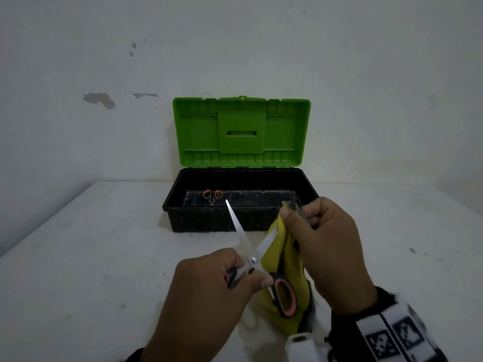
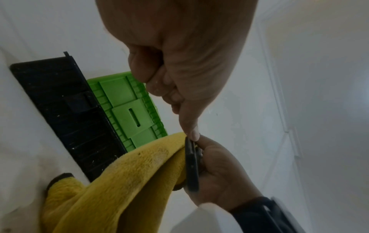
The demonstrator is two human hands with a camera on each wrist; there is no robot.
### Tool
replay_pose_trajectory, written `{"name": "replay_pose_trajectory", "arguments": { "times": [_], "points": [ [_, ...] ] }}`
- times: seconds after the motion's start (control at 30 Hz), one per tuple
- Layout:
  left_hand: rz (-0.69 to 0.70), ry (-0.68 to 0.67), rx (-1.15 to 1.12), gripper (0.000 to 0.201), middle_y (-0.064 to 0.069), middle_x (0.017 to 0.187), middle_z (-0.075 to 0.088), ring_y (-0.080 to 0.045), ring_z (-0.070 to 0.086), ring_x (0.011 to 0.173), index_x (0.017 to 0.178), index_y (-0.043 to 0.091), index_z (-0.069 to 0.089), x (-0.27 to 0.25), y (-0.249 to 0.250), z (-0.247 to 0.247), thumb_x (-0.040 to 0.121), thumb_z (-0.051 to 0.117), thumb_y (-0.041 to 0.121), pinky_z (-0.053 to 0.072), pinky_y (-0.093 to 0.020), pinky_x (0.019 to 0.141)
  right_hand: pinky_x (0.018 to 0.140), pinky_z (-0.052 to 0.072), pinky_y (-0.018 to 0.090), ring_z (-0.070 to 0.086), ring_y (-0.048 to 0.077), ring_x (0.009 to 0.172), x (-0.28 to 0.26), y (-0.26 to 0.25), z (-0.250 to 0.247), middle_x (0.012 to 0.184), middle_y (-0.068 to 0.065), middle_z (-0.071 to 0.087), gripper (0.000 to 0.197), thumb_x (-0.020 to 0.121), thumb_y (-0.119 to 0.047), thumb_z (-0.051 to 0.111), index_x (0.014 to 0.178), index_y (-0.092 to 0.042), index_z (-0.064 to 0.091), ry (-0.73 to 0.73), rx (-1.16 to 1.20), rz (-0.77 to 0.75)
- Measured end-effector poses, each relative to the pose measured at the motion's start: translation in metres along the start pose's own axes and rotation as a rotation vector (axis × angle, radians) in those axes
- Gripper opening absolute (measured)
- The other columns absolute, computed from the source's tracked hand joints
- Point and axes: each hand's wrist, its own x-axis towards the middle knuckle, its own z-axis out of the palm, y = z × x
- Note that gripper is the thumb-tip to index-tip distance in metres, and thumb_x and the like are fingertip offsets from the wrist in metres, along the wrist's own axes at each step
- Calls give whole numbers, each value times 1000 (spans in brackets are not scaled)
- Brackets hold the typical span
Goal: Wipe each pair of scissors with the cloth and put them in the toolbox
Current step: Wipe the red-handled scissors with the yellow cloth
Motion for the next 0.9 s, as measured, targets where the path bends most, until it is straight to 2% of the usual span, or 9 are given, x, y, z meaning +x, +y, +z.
{"name": "replay_pose_trajectory", "arguments": {
  "times": [0.2,0.27,0.33,0.4,0.5,0.57,0.67,0.77,0.9],
  "points": [
    [-73,42,-20,51,5,45,42,-7,39,45,55,17,59,1,-10,1,51,72,66,33,-16,44,44,40,25,46,6,43,14,2,-11,48,-8,51,30,84,-31,72,68,-15,54,121,46,47],
    [-111,55,-24,50,6,46,45,-6,41,46,55,17,60,2,-12,-1,52,70,66,37,-16,46,46,43,29,48,10,47,8,-2,-15,52,1,53,28,84,-31,72,70,-13,55,47,16,19],
    [-125,66,-17,44,5,49,50,-4,43,47,56,19,60,3,-14,-1,57,75,61,39,-16,48,46,42,25,49,10,47,-4,-7,-14,58,6,57,25,81,-28,74,69,-16,56,-77,-46,-36],
    [-114,57,8,41,1,56,55,-4,44,48,59,20,62,5,-14,1,60,76,58,39,-17,50,45,39,12,52,6,49,-18,-12,-7,61,0,60,22,79,-24,76,69,-24,56,-205,-129,-107],
    [-75,23,56,37,-2,55,55,-4,45,49,61,22,62,6,-11,5,62,76,57,41,-22,52,51,42,7,59,3,63,-29,-10,5,66,-7,61,28,80,-19,76,73,-32,53,-276,-217,-174],
    [-22,24,116,39,1,49,51,-6,45,48,61,22,60,5,-8,5,63,70,60,42,-25,53,50,41,6,59,2,63,-31,-9,11,76,-10,62,25,81,-21,76,72,-29,53,-234,-218,-183],
    [59,24,209,43,4,46,50,-12,43,42,59,23,60,5,-8,1,63,62,66,41,-25,44,47,40,7,58,0,57,-30,-12,15,58,-7,59,22,82,-24,75,71,-20,56,-159,-172,-142],
    [144,60,274,43,6,41,43,-11,39,37,55,24,55,5,-7,-2,67,63,65,37,-22,37,45,42,12,59,7,54,-29,-17,17,59,-3,61,24,82,-29,74,71,-20,55,-119,-150,-127],
    [183,68,289,48,9,40,36,-7,33,34,53,24,51,3,-5,-4,69,62,67,36,-21,34,44,36,9,52,3,51,-13,-18,16,54,-5,53,29,83,-27,74,67,-19,51,50,-130,-107]
  ]
}}
